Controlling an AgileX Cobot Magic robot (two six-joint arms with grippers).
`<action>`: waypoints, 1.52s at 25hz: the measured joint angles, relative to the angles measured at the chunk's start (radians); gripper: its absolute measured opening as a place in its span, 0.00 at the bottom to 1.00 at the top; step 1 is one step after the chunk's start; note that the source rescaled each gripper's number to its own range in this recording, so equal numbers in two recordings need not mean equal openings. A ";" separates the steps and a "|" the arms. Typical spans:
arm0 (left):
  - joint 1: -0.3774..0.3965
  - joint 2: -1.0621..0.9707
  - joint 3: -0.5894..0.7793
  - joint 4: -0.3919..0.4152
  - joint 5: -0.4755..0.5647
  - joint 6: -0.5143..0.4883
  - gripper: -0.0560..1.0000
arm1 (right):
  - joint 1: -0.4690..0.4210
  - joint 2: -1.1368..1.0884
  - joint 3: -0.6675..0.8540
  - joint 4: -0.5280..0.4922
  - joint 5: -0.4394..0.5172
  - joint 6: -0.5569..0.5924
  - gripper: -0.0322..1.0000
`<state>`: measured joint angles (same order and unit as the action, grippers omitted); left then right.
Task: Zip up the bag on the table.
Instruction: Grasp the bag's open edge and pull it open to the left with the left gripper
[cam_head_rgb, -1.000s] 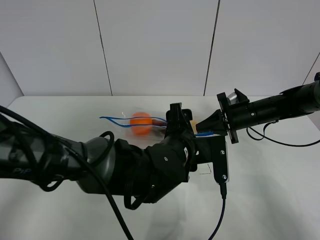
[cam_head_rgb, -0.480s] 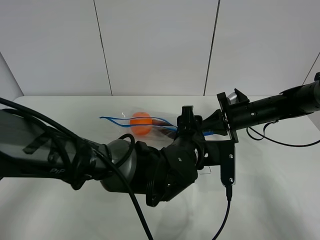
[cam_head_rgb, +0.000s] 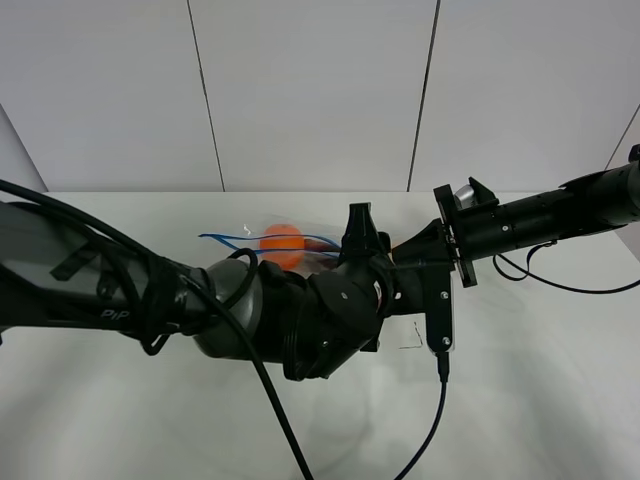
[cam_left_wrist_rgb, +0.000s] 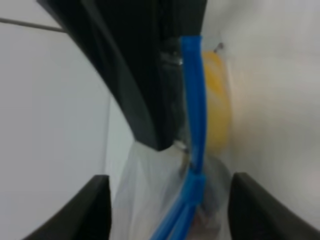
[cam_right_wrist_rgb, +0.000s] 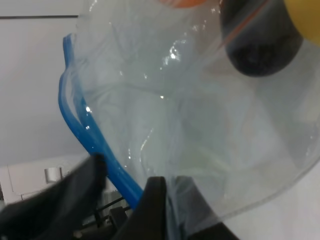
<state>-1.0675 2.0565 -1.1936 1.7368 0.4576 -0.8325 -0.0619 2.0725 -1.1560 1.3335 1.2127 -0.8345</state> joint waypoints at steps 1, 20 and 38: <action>0.000 0.000 0.000 0.000 -0.006 0.005 0.54 | 0.000 0.000 0.000 0.000 0.000 0.000 0.03; -0.016 0.000 0.000 0.001 -0.013 0.066 0.20 | 0.000 0.000 0.000 -0.001 0.000 0.000 0.03; -0.016 0.000 0.000 0.001 -0.016 0.075 0.05 | 0.000 0.000 0.000 -0.001 0.000 0.000 0.03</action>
<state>-1.0834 2.0565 -1.1936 1.7378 0.4415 -0.7571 -0.0619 2.0725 -1.1560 1.3324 1.2127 -0.8345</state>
